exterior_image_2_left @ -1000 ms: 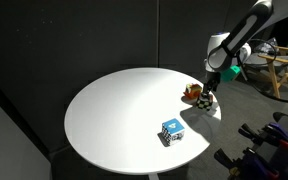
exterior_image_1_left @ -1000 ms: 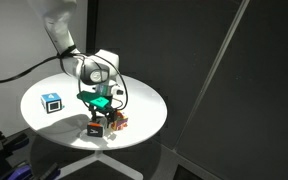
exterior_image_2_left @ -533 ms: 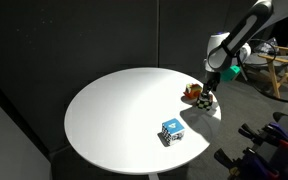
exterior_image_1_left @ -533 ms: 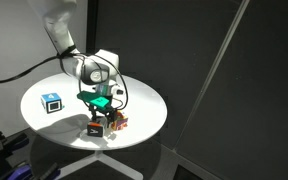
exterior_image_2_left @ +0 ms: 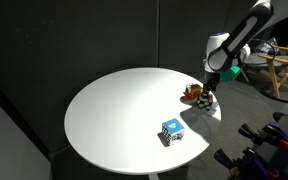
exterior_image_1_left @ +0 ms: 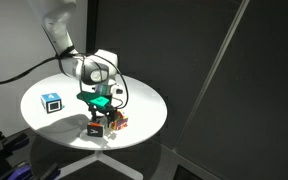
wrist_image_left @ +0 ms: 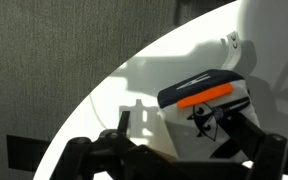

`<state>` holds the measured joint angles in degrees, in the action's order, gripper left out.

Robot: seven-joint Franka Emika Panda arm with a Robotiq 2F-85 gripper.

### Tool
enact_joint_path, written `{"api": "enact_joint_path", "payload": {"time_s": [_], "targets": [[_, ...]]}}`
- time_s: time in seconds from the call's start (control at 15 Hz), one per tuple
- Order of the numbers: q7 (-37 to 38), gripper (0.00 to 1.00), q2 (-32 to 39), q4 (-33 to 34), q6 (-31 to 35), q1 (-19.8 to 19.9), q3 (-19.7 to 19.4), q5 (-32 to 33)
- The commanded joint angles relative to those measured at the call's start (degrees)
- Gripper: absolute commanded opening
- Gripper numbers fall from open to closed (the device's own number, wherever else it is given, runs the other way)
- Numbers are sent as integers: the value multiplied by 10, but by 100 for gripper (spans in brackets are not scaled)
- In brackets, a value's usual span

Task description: Flip the block with a black and white image facing up and slide it to the left

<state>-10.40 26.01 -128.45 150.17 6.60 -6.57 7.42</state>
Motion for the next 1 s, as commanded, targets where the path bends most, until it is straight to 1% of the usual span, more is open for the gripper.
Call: {"api": "enact_joint_path", "payload": {"time_s": [0.0,0.53,0.93], "targets": [[24,100,5,0,15,-15,-11,26],[45,100,-2,-16,25,-41,-16,62],[59,100,-13,-41,37,-67,-17,89]]}}
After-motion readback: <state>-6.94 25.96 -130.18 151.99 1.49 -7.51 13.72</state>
